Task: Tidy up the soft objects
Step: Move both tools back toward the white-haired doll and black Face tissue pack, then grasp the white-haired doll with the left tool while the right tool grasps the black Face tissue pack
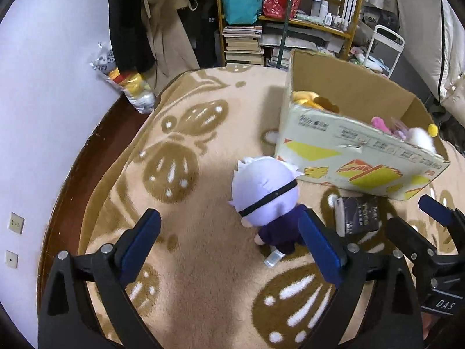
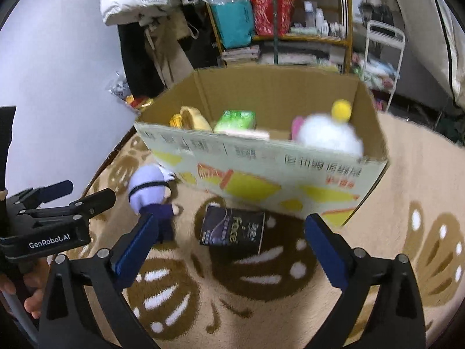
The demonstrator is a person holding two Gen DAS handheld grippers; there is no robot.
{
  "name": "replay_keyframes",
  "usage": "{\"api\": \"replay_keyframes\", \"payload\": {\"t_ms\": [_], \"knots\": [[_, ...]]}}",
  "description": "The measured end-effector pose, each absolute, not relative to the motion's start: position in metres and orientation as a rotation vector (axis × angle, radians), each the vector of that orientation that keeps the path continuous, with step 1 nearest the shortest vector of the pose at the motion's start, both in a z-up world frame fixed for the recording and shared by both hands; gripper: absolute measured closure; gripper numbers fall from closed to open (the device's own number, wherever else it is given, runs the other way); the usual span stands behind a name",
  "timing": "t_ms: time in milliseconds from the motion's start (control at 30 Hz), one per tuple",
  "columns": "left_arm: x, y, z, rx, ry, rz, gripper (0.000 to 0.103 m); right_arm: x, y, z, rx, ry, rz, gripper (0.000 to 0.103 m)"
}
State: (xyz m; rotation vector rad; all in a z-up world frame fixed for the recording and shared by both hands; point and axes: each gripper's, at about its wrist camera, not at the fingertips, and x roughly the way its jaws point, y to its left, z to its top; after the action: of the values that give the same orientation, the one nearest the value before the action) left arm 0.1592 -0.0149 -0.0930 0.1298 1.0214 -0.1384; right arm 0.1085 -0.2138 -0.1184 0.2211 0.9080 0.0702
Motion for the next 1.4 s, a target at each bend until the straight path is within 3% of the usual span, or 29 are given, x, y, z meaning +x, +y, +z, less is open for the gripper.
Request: {"api": "replay_keyframes", "payload": {"t_ms": [933,1300,1333,1400], "knots": [[0.187,-0.037,-0.149,0.132,1.089,-0.215,0.009,0.144,-0.205,-0.184,0.128,1.113,0.032,0.000],[0.189,-0.031,-0.158,-0.040,1.164,-0.277,0.033,0.153,-0.219,-0.186,0.108,1.144,0.025,0.000],[0.188,-0.032,-0.157,-0.036,1.162,-0.290,0.039,0.153,-0.219,-0.186,0.109,1.143,0.026,0.000],[0.187,-0.035,-0.157,-0.026,1.162,-0.297,0.041,0.153,-0.220,-0.184,0.114,1.138,0.036,0.000]]}}
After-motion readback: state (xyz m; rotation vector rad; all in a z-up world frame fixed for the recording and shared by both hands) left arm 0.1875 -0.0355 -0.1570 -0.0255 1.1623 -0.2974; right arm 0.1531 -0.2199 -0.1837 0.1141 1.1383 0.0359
